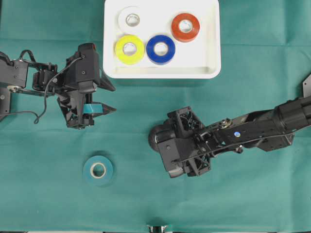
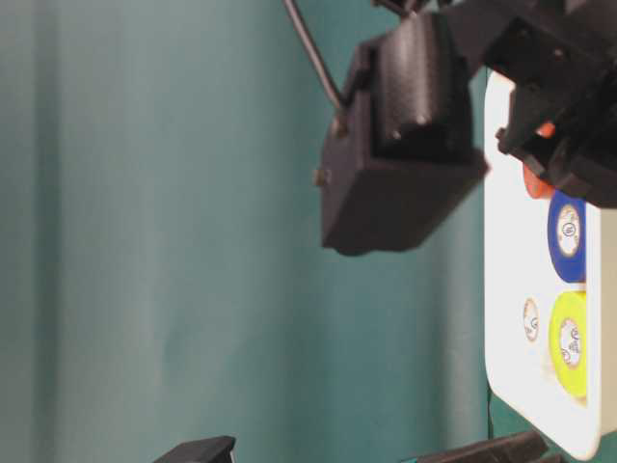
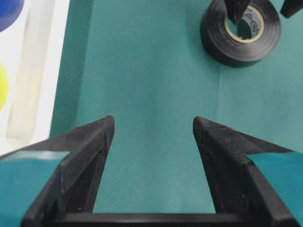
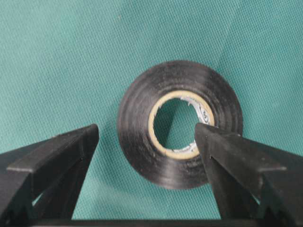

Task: Put the tape alternately from left to right into the white case.
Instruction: 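Move the right gripper down onto the black roll and grasp it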

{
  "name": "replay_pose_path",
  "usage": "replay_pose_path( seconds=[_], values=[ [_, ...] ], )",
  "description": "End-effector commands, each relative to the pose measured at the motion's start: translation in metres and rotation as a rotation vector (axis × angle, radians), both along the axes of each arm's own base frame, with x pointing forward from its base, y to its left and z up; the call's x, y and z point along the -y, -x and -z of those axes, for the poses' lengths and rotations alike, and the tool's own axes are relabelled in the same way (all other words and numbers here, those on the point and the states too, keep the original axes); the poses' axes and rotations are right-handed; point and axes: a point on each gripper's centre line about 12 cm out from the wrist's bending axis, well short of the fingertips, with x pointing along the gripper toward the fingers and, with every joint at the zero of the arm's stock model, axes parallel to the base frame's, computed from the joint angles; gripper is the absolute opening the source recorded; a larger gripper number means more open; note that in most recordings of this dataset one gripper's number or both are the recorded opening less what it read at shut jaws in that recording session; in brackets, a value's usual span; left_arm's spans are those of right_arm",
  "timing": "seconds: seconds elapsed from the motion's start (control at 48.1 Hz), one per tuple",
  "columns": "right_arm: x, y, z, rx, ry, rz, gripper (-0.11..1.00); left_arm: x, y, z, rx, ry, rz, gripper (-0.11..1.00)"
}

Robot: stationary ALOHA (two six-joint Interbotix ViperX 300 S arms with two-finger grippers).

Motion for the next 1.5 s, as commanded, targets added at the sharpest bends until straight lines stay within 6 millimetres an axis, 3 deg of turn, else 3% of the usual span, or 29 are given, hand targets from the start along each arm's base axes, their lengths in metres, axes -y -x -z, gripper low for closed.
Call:
replay_pose_path(
  seconds=[0.0,0.333,0.457,0.541,0.707,0.811,1.143,1.476],
  values=[
    [-0.003,-0.006,-0.01,0.028,-0.01,0.0,0.83,0.001,-0.002,-0.007,0.026,0.002,0.002,0.7],
    [-0.004,-0.01,-0.003,0.016,-0.007,0.002,0.82,0.001,-0.001,-0.005,0.02,0.003,0.001,0.7],
    [-0.004,-0.01,-0.002,0.014,-0.007,0.002,0.77,0.001,0.0,-0.003,0.015,0.004,0.0,0.7],
    [-0.004,-0.01,-0.002,0.014,-0.007,0.002,0.63,0.001,0.0,-0.003,0.015,0.003,0.001,0.7],
    [-0.004,-0.01,-0.003,0.016,-0.007,0.001,0.18,0.001,-0.001,-0.004,0.018,0.003,0.001,0.7],
    [-0.006,-0.01,-0.005,0.022,-0.009,-0.002,0.03,0.001,-0.001,-0.005,0.02,0.004,0.0,0.7],
    [-0.011,-0.008,-0.013,0.038,-0.014,-0.014,0.02,0.001,-0.001,-0.005,0.021,0.003,0.001,0.7],
    [-0.021,-0.002,-0.048,0.109,-0.037,-0.041,0.02,0.001,-0.001,-0.005,0.02,0.004,0.0,0.7]
  ],
)
